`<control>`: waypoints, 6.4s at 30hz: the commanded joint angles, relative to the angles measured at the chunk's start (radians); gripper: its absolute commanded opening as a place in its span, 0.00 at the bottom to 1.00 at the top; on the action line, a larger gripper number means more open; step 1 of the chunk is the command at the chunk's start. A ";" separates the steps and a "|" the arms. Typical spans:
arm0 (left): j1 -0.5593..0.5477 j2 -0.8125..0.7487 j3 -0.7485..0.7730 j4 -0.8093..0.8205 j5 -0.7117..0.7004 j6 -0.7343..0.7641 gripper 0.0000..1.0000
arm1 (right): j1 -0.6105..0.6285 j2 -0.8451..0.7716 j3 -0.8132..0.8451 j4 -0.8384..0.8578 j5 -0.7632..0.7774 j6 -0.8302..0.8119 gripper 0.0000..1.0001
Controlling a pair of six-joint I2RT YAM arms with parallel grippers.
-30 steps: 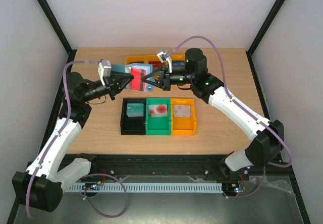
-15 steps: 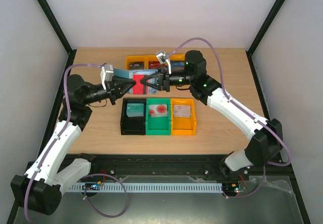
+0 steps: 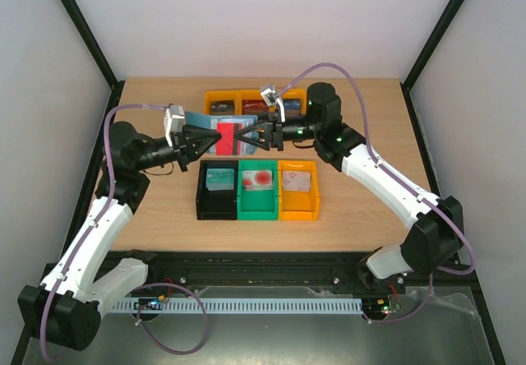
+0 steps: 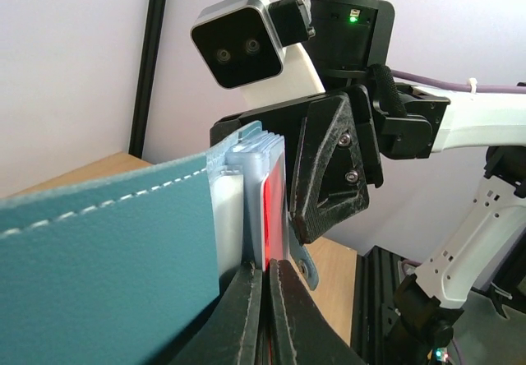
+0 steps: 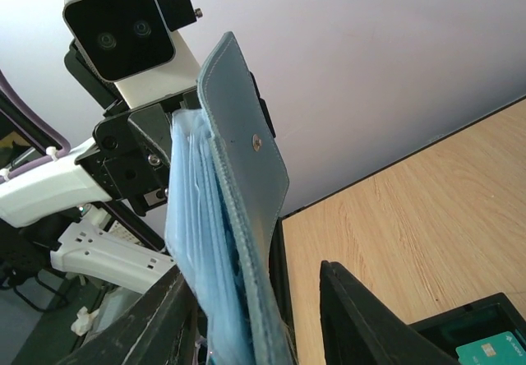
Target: Take the credit cards out of the card holder
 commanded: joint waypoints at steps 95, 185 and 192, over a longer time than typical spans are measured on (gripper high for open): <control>0.025 -0.003 0.000 -0.006 0.023 0.003 0.02 | -0.056 -0.044 0.021 -0.112 -0.091 -0.059 0.02; -0.480 -0.263 -0.386 -0.012 -1.016 1.973 0.02 | -0.398 -0.173 -0.108 -0.031 0.016 0.086 0.02; -0.702 0.188 0.101 -0.672 -1.150 1.246 0.02 | -0.400 -0.204 -0.118 -0.053 0.013 0.062 0.02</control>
